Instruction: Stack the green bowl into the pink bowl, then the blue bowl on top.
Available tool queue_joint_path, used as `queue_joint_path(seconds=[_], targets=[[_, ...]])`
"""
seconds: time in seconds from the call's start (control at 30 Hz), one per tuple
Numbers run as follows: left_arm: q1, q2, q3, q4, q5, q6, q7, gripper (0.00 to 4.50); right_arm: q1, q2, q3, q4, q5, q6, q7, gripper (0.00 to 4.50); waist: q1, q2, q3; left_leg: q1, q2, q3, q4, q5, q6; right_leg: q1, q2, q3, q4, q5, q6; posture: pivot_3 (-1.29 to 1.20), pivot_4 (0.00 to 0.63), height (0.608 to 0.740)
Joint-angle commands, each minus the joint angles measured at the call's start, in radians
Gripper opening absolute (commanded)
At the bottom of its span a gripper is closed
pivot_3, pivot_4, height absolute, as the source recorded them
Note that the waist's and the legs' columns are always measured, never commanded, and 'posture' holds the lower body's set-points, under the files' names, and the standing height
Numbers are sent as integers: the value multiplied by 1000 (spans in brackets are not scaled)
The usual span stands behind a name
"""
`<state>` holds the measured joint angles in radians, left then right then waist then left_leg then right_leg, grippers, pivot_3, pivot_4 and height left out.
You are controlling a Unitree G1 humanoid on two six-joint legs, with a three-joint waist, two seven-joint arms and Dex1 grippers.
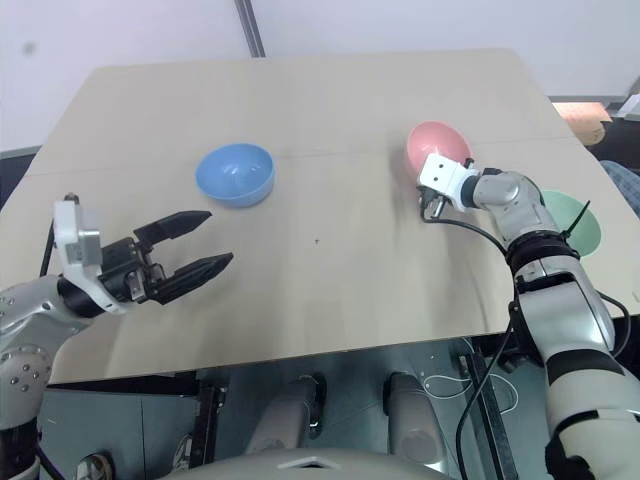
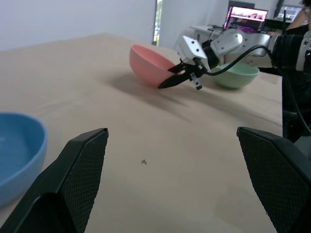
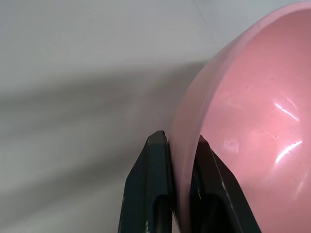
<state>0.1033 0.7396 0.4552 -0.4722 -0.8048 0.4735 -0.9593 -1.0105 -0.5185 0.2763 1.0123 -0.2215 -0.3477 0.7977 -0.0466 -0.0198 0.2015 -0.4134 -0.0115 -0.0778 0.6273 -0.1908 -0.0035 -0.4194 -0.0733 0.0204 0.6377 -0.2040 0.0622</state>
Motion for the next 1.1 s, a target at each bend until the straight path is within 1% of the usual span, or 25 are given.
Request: queue_joint_path(seconds=[0.03,0.13,0.2,0.3,0.4,0.43,0.47,0.53,0.57,0.6,0.63,0.73,0.83,0.9,1.0,1.1], targets=[[42,10,43,-17,21,-33,-11,4500,42,20,-22,-250,88,24,108,60,1,0,0,0,0,0,0,0,0,0,0,0,0,0,0,0,150,740],[80,4,77,16,28,-55,-30,4500,200,35,13,-608,158,189,202,60,5,0,0,0,2,-1,0,0,0,0,1,-1,0,1,1,0,150,740],[90,4,86,36,32,-67,-38,4500,291,41,44,-802,170,306,229,60,11,0,0,0,2,-2,-1,0,0,0,2,-2,1,1,2,0,150,740],[90,8,83,46,38,-76,-45,4500,367,46,79,-955,149,420,231,60,14,1,0,-1,2,-3,0,0,0,0,1,-3,1,0,0,0,150,740],[70,13,64,59,46,-82,-50,4500,404,27,120,-1026,125,512,256,60,12,1,0,-1,2,-2,4,0,0,0,1,-2,2,-2,2,0,150,740],[61,14,58,62,47,-82,-50,4500,410,20,129,-1036,116,534,261,955,13,0,0,0,2,-2,5,0,0,1,1,-2,2,-2,2,0,150,740],[53,14,53,65,48,-81,-50,4500,412,14,135,-1041,108,545,261,1253,13,0,0,0,2,-2,5,0,0,1,1,-2,2,-2,2,0,150,740],[40,13,45,71,50,-81,-53,4500,409,7,139,-1048,97,561,257,2026,12,0,0,0,2,-2,5,0,-1,1,1,-3,3,-2,2,0,150,740],[37,13,42,74,53,-82,-57,4500,406,4,137,-1053,94,569,254,2538,12,0,0,0,3,-2,5,0,-1,1,1,-3,3,-2,2,0,150,740],[33,12,38,78,54,-82,-60,4500,405,-2,130,-1062,83,566,238,2915,11,0,0,0,3,-2,5,0,-1,0,1,-3,3,-2,2,0,150,740],[29,10,34,80,56,-82,-60,4500,405,-8,121,-1075,78,573,227,3558,10,0,0,-1,3,-2,5,0,-1,0,2,-3,3,-2,2,0,150,740],[14,8,20,82,55,-78,-57,4500,416,-29,77,-1147,113,641,230,3558,10,0,0,-1,3,-2,4,0,-1,-1,2,-2,3,0,-1,0,150,740],[-4,9,7,85,41,-73,-64,4500,475,-61,-74,-1331,240,776,227,3558,17,0,0,-2,3,-2,5,-1,-1,-1,2,-3,2,0,0,0,150,740],[-17,8,1,91,30,-70,-75,4500,517,-91,-161,-1431,297,877,213,3558,22,0,0,-2,3,-3,5,-1,-1,-1,2,-3,2,-1,0,0,150,740],[-54,4,-11,91,-14,-58,-107,4500,565,-130,-291,-1500,314,986,137,3558,31,-1,-1,-2,3,-2,5,-1,-1,0,1,-3,2,-2,2,0,150,740],[-94,16,-31,86,-68,-43,-167,4500,621,-185,-409,-1483,267,1045,39,3558,35,-1,-1,-1,3,-2,5,-1,-1,0,1,-3,2,-2,2,0,150,740]])
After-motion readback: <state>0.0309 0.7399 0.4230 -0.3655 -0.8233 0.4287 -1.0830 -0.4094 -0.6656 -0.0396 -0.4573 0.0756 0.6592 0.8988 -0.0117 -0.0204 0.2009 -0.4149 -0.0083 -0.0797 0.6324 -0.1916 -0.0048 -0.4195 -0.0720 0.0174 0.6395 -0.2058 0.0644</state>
